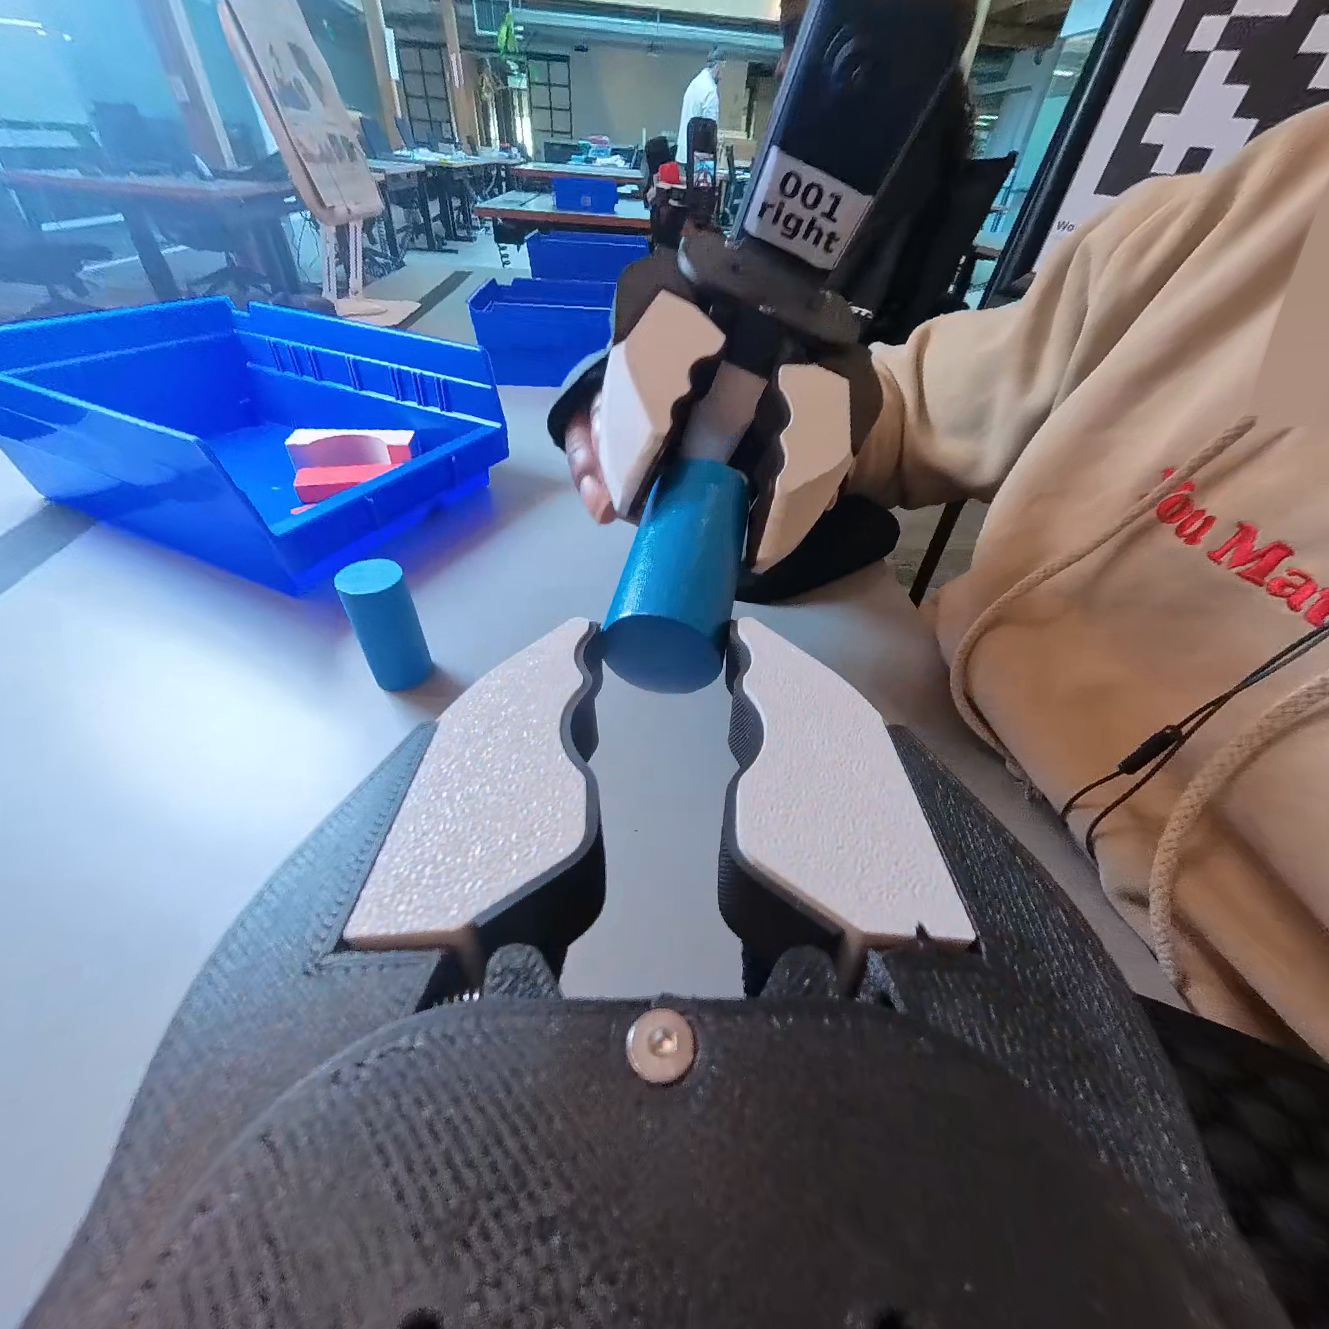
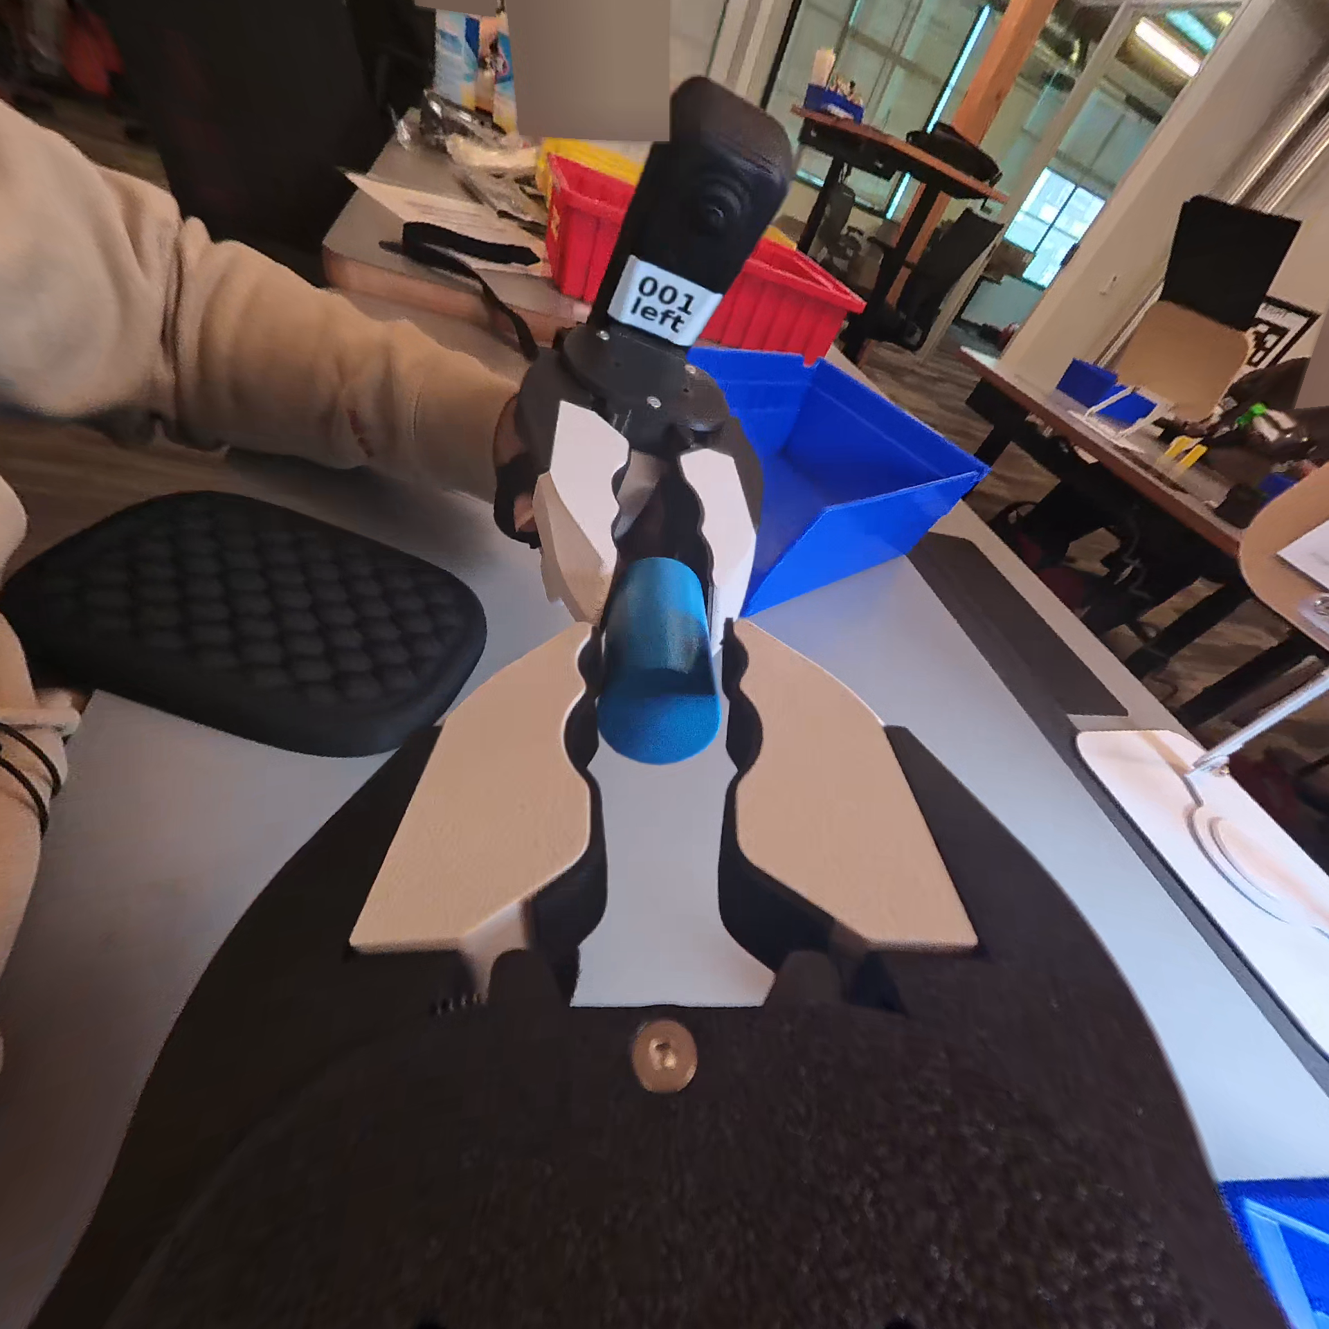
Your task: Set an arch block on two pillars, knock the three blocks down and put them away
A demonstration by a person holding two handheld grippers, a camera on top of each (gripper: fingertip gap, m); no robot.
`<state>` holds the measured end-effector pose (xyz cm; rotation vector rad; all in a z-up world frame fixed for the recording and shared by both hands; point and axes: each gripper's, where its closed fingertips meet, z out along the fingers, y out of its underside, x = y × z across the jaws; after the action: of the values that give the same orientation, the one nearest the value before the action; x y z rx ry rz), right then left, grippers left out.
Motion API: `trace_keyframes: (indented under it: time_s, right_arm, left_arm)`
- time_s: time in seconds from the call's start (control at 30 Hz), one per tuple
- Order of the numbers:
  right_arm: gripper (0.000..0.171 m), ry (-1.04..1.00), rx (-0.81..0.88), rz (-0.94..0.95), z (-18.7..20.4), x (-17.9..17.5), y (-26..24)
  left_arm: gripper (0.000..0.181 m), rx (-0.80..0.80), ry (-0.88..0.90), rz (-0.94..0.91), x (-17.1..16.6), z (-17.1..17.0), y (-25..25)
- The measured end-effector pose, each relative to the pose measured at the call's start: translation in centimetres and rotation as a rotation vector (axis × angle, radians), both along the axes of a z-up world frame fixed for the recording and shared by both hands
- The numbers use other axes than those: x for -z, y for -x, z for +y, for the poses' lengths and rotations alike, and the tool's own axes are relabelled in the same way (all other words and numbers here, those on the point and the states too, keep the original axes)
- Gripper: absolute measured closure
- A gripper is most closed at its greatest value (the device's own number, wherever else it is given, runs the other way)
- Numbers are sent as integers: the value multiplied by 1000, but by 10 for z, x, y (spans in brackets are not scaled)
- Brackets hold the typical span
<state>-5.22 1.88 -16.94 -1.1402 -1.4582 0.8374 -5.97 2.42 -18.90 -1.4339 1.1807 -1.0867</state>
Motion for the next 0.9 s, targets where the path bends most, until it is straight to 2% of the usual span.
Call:
trace_keyframes:
  time_s: [0.2, 0.4, 0.67, 0.8, 0.9]
  right_arm:
    - [144, 1, -27, -57, -3, -1, 0]
    - [131, -10, -46, -64, -5, -3, 1]
    - [138, -59, -12, -88, -1, 2, 5]
    - [138, -63, -22, -200, 3, 4, 3]
    - [138, -63, -33, -391, 18, 2, 1]
  left_arm:
    - [148, 12, 94, -103, -1, -3, -1]
    - [148, 22, 133, -178, -10, -5, 4]
    - [148, 27, 159, -211, -11, -6, 6]
    - [148, 6, 144, -194, -8, -4, 5]
    - [147, -100, 40, -80, 3, 9, 9]
